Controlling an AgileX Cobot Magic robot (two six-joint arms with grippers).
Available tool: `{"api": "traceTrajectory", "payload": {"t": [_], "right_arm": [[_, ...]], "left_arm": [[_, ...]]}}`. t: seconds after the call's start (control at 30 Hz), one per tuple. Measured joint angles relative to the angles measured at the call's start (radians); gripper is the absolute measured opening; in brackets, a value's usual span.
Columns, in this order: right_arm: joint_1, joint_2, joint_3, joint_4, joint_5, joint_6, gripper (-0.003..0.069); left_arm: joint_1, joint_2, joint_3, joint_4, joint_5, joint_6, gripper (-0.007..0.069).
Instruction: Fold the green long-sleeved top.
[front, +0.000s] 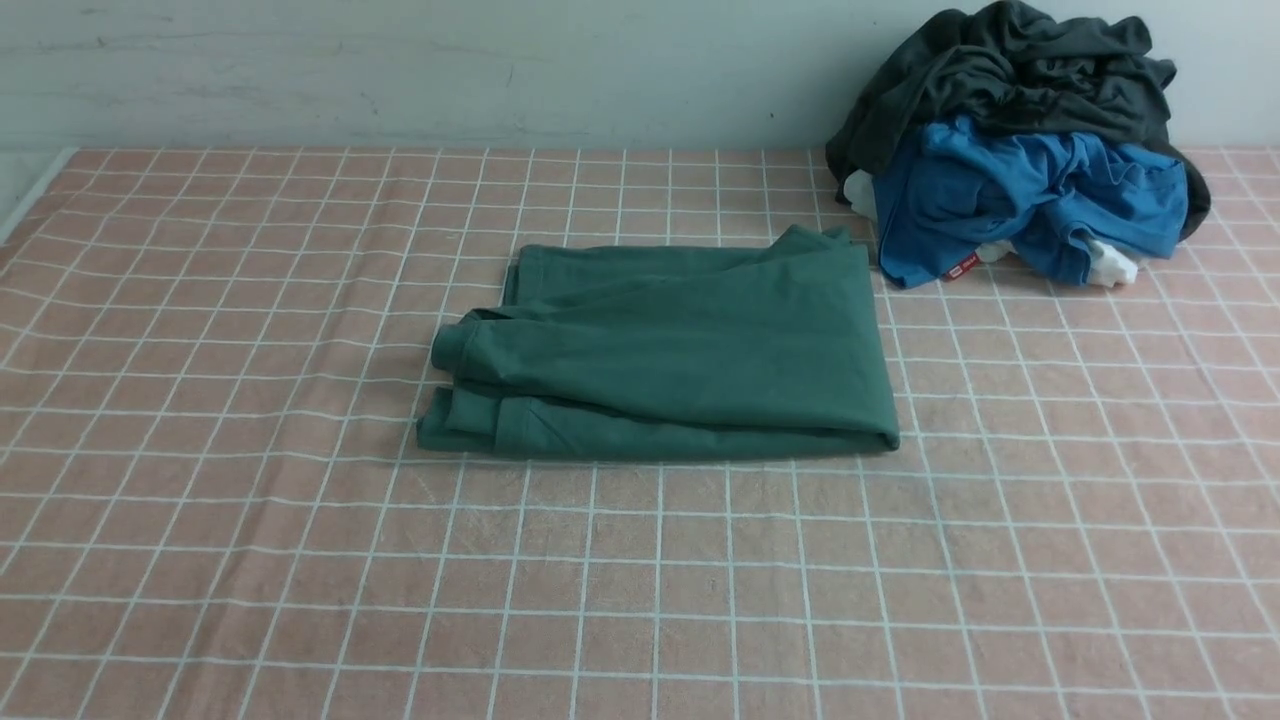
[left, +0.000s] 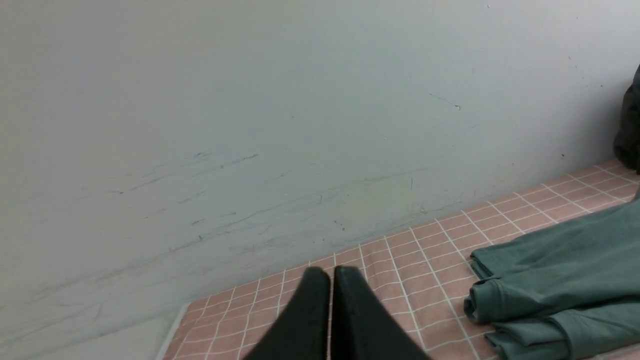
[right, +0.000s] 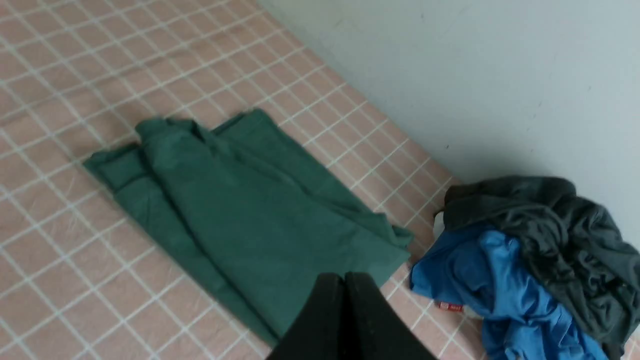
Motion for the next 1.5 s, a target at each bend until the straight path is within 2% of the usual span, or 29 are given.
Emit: {"api": "traceTrajectory", "payload": {"t": [0.07, 0.2, 0.27, 0.3, 0.33, 0.4, 0.47, 0.6, 0.67, 0.87, 1.03, 1.17, 1.4, 1.43, 1.5], "right_arm": [[0.000, -0.142, 0.209, 0.013, -0.109, 0.028, -0.0011], [0.000, -0.492, 0.705, 0.139, -0.483, 0.141, -0.0011], [0.000, -0.584, 0.826, 0.178, -0.589, 0.152, -0.0011], [0.000, -0.747, 1.039, 0.229, -0.782, 0.161, -0.0011], [0.000, -0.850, 1.152, 0.256, -0.881, 0.165, -0.0011], [0.000, -0.975, 1.313, 0.278, -0.998, 0.168, -0.0011], [0.000, -1.106, 1.466, 0.287, -1.043, 0.168, -0.0011], [0.000, -1.316, 1.661, 0.289, -1.013, 0.173, -0.0011], [-0.001, -1.332, 1.708, 0.305, -1.012, 0.182, -0.0011], [-0.012, -1.335, 1.721, 0.303, -0.997, 0.186, -0.0010], [-0.012, -1.335, 1.720, 0.293, -0.807, 0.187, -0.0010], [-0.031, -1.335, 1.742, 0.291, -0.771, 0.190, -0.0010], [-0.274, -1.335, 1.809, 0.292, -0.883, 0.190, -0.0010], [-0.345, -1.335, 1.810, 0.292, -0.921, 0.190, -0.0010], [-0.420, -1.335, 1.810, 0.292, -0.933, 0.190, -0.0010]], "left_arm": [[0.000, 0.000, 0.000, 0.000, 0.000, 0.000, -0.0003], [0.000, 0.000, 0.000, 0.001, 0.000, 0.000, -0.0003], [0.000, 0.000, 0.000, 0.001, 0.000, 0.000, -0.0003], [0.000, 0.000, 0.000, 0.001, 0.000, 0.000, -0.0003], [0.000, 0.000, 0.000, 0.001, 0.000, 0.000, -0.0003], [0.000, 0.000, 0.000, 0.001, 0.000, 0.000, -0.0003], [0.000, 0.000, 0.000, 0.001, 0.000, 0.000, -0.0003], [0.000, 0.000, 0.006, 0.001, 0.001, 0.000, -0.0003], [0.000, -0.001, 0.010, 0.001, 0.001, 0.000, -0.0003], [0.000, -0.002, 0.011, 0.002, 0.008, 0.000, -0.0003], [0.000, -0.002, 0.011, 0.002, 0.011, 0.000, -0.0003], [0.000, -0.002, 0.011, 0.003, 0.014, 0.000, -0.0003], [0.000, -0.002, 0.011, 0.003, 0.017, 0.000, -0.0003], [0.000, -0.002, 0.011, 0.003, 0.017, 0.000, -0.0003], [0.000, -0.002, 0.011, 0.003, 0.017, 0.000, -0.0003]]}}
